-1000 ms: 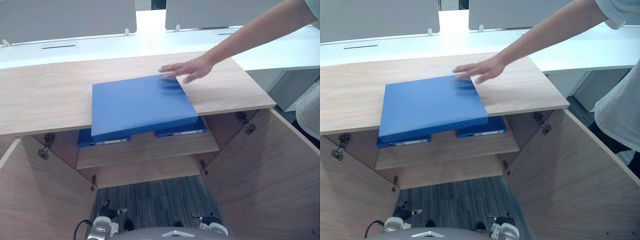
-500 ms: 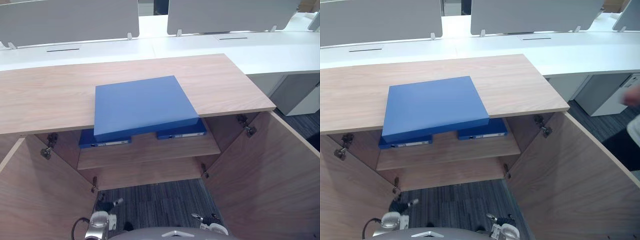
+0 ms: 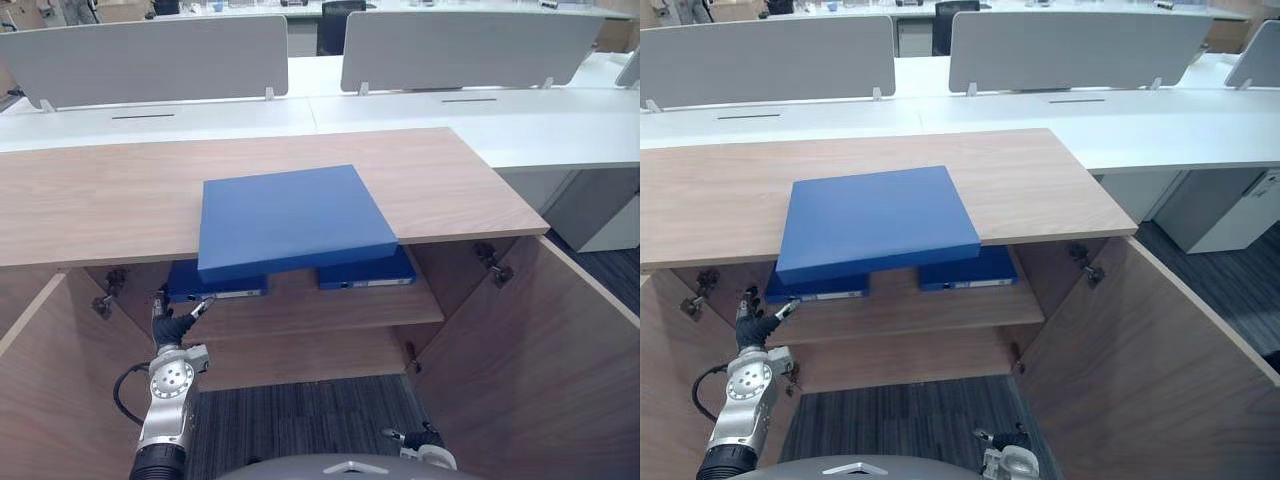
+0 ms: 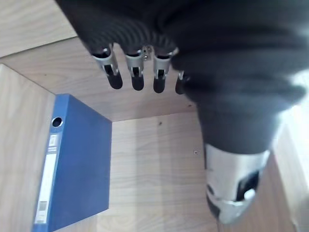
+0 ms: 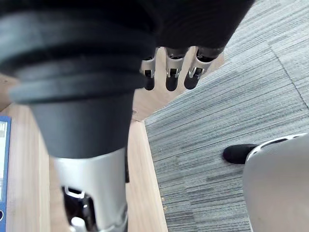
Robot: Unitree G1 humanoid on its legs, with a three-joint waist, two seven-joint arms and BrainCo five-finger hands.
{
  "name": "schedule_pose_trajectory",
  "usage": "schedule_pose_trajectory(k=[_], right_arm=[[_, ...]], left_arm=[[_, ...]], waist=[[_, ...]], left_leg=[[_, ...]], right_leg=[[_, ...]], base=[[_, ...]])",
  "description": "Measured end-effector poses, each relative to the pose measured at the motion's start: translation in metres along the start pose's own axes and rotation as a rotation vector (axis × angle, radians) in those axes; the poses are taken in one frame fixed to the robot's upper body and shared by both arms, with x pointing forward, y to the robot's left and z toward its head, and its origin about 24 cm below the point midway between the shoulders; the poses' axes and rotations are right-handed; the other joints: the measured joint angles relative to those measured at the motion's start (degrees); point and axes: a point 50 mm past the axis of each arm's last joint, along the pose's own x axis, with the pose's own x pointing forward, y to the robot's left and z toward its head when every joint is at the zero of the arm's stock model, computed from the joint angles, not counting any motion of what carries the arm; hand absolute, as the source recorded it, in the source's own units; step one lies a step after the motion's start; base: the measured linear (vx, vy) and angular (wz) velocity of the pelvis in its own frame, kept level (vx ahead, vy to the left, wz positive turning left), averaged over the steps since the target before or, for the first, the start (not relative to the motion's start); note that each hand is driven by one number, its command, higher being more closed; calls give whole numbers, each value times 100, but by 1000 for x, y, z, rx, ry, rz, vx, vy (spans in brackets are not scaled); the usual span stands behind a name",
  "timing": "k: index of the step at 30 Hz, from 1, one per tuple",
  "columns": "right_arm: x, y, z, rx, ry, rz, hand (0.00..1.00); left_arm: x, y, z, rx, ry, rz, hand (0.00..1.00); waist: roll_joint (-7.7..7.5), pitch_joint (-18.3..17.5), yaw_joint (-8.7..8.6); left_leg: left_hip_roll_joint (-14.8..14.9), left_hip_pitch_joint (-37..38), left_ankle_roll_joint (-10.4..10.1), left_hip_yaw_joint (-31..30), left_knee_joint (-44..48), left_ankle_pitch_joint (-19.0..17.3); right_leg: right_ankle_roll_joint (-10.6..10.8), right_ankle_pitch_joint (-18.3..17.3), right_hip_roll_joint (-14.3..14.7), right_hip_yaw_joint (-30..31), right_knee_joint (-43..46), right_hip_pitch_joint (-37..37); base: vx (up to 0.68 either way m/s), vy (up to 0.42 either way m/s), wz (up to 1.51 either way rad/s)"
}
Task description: Walk over to the cabinet, pick up the folder, carry it to the office cabinet, place the folder inside the office cabinet, then close the office cabinet door
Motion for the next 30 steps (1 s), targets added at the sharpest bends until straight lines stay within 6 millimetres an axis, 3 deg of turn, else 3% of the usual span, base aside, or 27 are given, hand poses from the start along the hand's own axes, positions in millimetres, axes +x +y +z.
schedule_pose_trajectory(k=[17, 24, 30], right_arm=[[-1, 2, -1, -107, -20, 24, 0], [-2, 2, -7, -117, -7, 43, 0], [-4, 1, -13, -129, 8, 52, 0]], left_arm=[[-15, 5, 7, 20, -63, 0, 0], [-23, 3, 8, 59, -82, -22, 0], [-23, 4, 16, 52, -118, -15, 0]], waist=[[-100, -21, 90], [-71, -127, 89], [-141, -227, 126]], left_leg=[[-2, 385, -19, -2, -1, -28], [0, 498, -45, -8, -1, -55], [1, 500, -48, -9, -1, -57]], right_leg=[[11, -68, -8, 5, 37, 364], [44, -119, -18, 12, 113, 450], [69, -135, -17, 14, 120, 455]], base=[[-5, -1, 0], [-6, -1, 0], [0, 0, 0]])
